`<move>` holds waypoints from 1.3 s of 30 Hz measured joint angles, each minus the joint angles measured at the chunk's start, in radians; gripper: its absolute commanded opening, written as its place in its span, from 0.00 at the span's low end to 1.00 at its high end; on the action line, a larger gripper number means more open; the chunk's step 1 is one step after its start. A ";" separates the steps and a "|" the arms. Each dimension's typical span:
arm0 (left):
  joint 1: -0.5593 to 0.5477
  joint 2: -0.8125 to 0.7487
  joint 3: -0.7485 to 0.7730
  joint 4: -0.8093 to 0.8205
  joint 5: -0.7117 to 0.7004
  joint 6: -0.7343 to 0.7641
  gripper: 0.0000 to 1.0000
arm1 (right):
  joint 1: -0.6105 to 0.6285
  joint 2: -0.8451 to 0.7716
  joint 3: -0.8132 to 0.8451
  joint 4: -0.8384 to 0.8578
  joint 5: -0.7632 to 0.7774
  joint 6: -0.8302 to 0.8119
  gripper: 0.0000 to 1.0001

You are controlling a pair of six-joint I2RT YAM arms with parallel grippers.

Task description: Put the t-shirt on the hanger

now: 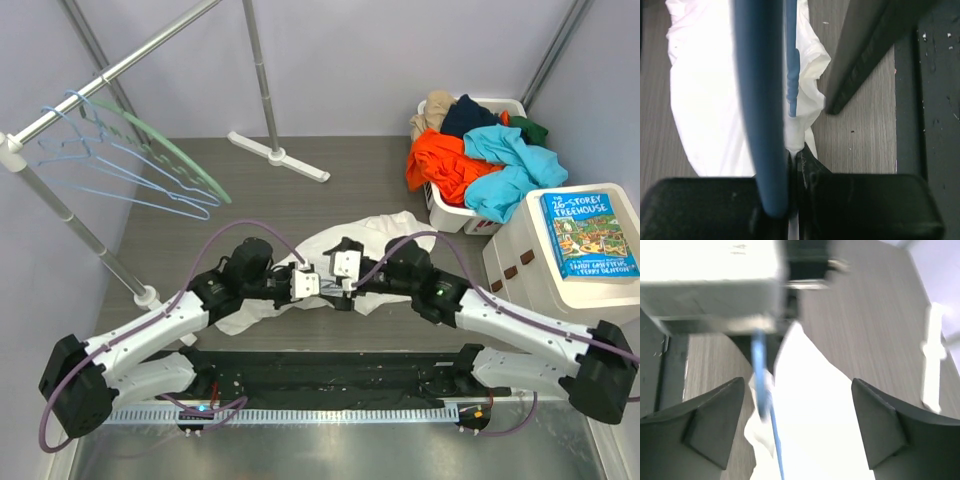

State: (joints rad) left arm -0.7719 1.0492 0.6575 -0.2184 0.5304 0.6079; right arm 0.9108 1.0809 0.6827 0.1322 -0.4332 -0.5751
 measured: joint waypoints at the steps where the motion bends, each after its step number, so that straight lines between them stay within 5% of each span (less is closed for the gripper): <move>1: 0.004 -0.017 -0.002 0.000 -0.004 -0.021 0.00 | 0.000 -0.034 0.013 -0.032 0.045 0.037 0.95; 6: 0.030 -0.055 -0.002 0.015 -0.028 -0.125 0.00 | -0.023 -0.147 0.060 -0.197 0.217 0.243 0.91; 11: 0.040 -0.037 0.003 0.021 -0.072 -0.223 0.00 | -0.084 -0.164 0.064 -0.377 0.381 0.416 0.72; 15: 0.051 0.007 0.040 0.023 -0.148 -0.314 0.00 | -0.255 -0.124 0.078 -0.539 0.466 0.597 0.52; 23: 0.063 0.054 0.078 0.028 -0.195 -0.398 0.00 | -0.239 -0.075 0.029 -0.489 0.443 0.739 0.59; 39: 0.070 0.063 0.079 0.051 -0.215 -0.504 0.00 | -0.064 0.153 -0.088 -0.213 0.529 0.660 0.59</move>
State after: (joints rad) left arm -0.7017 1.1118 0.7368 -0.1677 0.3153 0.1040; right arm 0.8467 1.2335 0.5945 -0.0811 0.0959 0.0853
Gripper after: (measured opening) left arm 0.022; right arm 0.590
